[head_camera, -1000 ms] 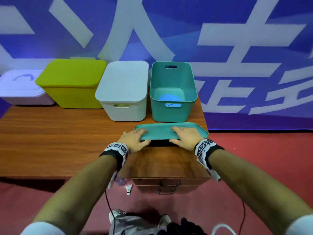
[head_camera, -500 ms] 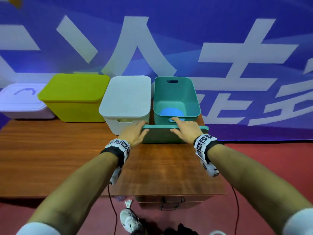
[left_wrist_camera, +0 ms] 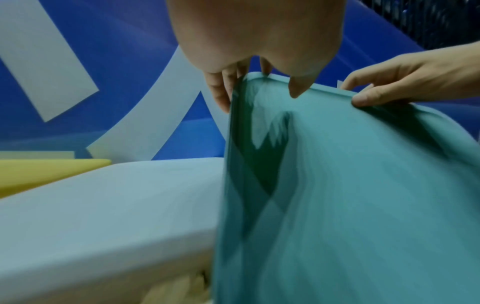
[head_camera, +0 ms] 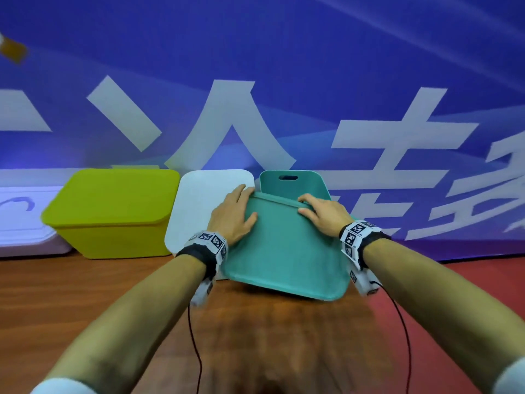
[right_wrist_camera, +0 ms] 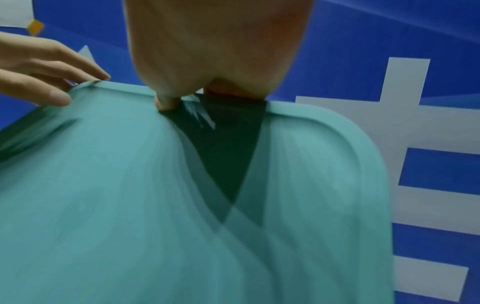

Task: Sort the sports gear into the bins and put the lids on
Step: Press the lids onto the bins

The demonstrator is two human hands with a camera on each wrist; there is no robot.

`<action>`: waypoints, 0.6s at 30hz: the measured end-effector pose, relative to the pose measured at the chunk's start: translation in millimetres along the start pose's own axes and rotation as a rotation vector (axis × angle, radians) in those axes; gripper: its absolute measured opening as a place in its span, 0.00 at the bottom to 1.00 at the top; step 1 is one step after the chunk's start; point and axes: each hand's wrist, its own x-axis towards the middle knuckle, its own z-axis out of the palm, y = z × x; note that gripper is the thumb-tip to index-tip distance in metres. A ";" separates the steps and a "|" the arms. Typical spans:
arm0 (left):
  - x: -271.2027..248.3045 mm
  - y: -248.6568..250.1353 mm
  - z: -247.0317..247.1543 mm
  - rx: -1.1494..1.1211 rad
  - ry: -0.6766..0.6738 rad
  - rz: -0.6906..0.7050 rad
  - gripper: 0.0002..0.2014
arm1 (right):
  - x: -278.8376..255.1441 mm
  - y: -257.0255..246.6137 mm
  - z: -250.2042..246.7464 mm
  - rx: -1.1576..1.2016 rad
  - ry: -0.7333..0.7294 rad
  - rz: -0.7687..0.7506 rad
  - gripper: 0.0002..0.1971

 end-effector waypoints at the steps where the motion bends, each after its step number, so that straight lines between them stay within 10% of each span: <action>1: 10.1 -1.1 -0.8 -0.007 -0.001 0.009 0.33 | 8.1 0.6 -3.9 0.017 -0.006 0.021 0.19; 18: 38.5 11.9 46.1 0.308 -0.403 0.005 0.44 | 59.3 51.2 12.7 0.404 0.158 0.599 0.20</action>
